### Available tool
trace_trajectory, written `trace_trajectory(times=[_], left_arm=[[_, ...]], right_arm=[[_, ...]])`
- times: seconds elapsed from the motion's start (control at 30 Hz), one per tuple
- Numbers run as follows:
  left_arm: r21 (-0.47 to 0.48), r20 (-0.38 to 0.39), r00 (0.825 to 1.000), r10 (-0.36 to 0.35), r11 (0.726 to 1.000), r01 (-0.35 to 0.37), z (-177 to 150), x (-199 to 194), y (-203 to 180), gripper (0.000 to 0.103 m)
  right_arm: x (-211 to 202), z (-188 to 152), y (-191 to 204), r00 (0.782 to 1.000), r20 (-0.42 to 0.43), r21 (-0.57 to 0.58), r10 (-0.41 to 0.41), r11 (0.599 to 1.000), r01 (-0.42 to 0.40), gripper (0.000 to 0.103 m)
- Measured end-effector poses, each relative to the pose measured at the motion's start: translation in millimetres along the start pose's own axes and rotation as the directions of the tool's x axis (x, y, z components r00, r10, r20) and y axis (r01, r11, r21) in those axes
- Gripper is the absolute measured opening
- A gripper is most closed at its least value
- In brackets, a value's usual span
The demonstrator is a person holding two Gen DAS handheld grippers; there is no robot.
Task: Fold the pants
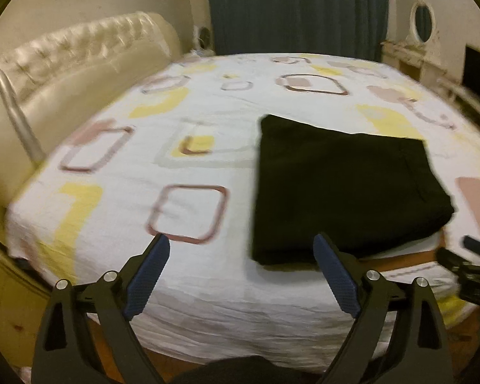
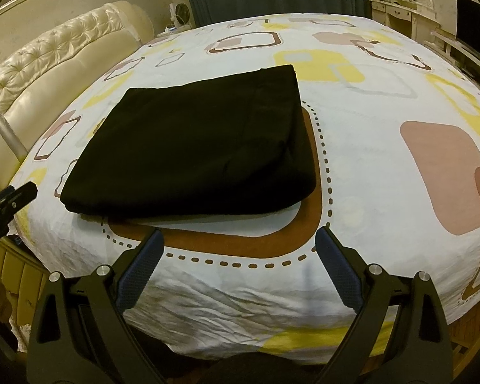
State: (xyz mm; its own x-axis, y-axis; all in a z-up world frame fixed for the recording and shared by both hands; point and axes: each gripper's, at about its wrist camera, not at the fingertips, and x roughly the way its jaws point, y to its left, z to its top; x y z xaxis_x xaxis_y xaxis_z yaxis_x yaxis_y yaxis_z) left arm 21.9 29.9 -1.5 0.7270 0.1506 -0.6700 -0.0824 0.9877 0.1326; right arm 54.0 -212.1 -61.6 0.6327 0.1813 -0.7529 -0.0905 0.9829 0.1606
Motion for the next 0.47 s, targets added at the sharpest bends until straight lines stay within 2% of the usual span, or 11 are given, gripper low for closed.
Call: trace_trajectory(times=[0.03, 0.07, 0.13, 0.23, 0.3, 0.47], left_arm=[[0.002, 0.016, 1.0, -0.001, 1.0, 0.001, -0.1, -2.3, 1.5, 0.091], [-0.01, 0.042, 0.998, -0.038, 0.999, 0.038, -0.3, -7.0, 5.9, 0.091], [-0.031, 0.059, 0.996, -0.066, 0.997, 0.068, 1.1, -11.8, 11.4, 0.091], [-0.047, 0.039, 0.997, -0.066, 0.997, 0.067, 2.1, -10.7, 15.3, 0.091], [-0.075, 0.004, 0.993, -0.115, 0.991, 0.115, 2.4, -5.3, 18.8, 0.091], [-0.087, -0.03, 0.997, -0.075, 0.994, 0.072, 1.5, 2.5, 19.5, 0.091]], right_arm=[[0.3, -0.6, 0.4, 1.0, -0.001, -0.001, 0.0, 1.0, 0.0, 0.095], [0.8, -0.4, -0.5, 1.0, -0.002, -0.002, 0.001, 1.0, -0.001, 0.095], [2.5, -0.5, -0.6, 1.0, -0.006, -0.003, 0.005, 1.0, -0.005, 0.095], [3.0, -0.8, 0.1, 1.0, -0.009, -0.011, 0.005, 1.0, -0.005, 0.095], [1.1, 0.8, -1.9, 1.0, -0.003, -0.01, 0.006, 1.0, -0.006, 0.095], [-4.7, 6.4, -8.2, 1.0, 0.022, 0.006, 0.008, 1.0, -0.008, 0.095]])
